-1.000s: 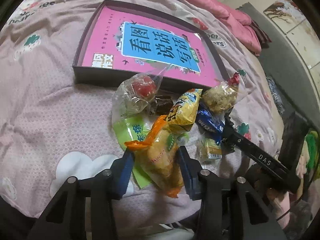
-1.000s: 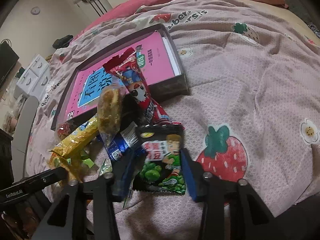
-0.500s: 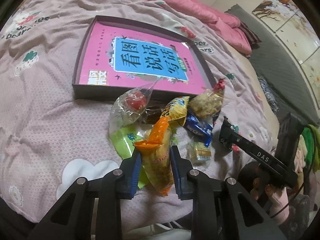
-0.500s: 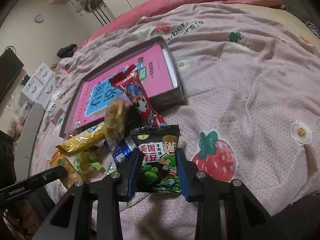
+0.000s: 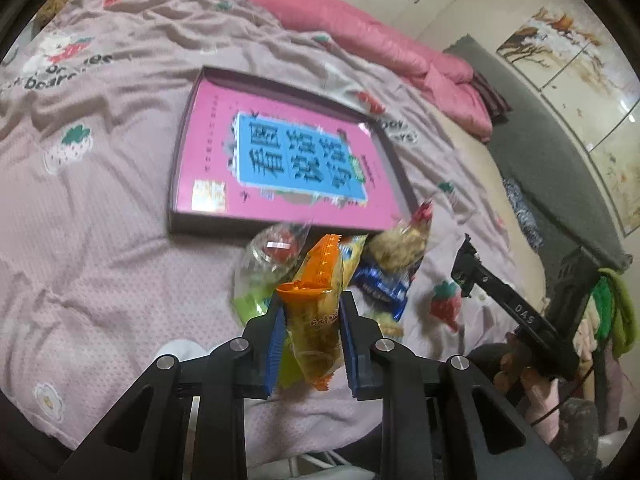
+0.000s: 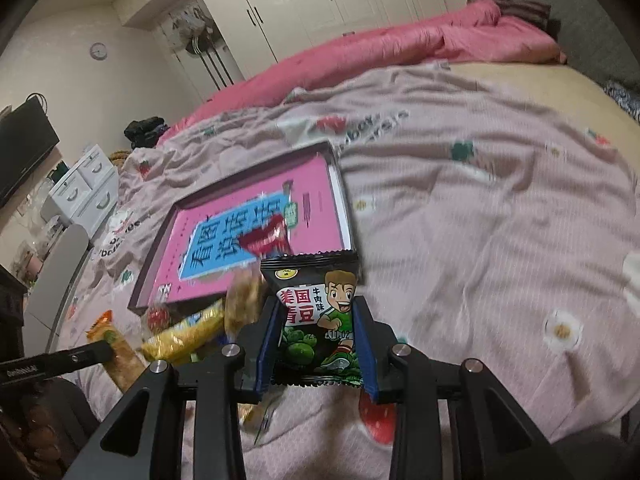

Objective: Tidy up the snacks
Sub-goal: 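Lift the cracker pack with the left tool while the right tool grasps the green pea bag, then carry both packs over the tray and open the right tool to drop the pea bag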

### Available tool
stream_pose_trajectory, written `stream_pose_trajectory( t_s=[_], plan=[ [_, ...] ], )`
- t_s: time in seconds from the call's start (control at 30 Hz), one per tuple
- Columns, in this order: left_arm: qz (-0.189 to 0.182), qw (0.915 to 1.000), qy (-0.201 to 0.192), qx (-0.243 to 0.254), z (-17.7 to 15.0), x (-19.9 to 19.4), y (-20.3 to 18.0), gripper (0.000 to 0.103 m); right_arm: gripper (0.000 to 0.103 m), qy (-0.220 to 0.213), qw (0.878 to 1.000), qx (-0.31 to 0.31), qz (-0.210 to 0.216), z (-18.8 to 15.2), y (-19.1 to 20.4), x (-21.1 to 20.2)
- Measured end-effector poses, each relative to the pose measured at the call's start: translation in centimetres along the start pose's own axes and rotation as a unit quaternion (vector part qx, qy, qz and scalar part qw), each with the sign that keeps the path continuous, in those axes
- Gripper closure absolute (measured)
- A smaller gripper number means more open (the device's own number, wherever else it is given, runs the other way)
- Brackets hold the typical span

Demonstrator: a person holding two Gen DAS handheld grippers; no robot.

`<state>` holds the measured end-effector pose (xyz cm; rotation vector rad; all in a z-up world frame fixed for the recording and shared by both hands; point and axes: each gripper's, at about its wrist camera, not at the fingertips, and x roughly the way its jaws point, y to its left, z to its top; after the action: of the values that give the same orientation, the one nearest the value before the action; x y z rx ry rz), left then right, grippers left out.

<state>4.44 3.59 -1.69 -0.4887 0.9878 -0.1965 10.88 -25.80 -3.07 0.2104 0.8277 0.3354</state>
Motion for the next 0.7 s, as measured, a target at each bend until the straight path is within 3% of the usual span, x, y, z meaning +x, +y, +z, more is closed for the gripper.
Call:
stream_pose_trajectory(
  t_s=[0.37,0.7],
  plan=[
    [-0.008,0.9979,-0.064,-0.006,3.4,-2.3,-0.1,0.077,0.068,-0.039,0.999,-0.013,-0.005,2.8,-0.3,0.7],
    [0.000,0.9943,-0.105,-0.021,6.6,-1.5,1.4,0.077,0.068,-0.046,0.998,-0.041,-0.010,4.7,0.1,3.0]
  ],
)
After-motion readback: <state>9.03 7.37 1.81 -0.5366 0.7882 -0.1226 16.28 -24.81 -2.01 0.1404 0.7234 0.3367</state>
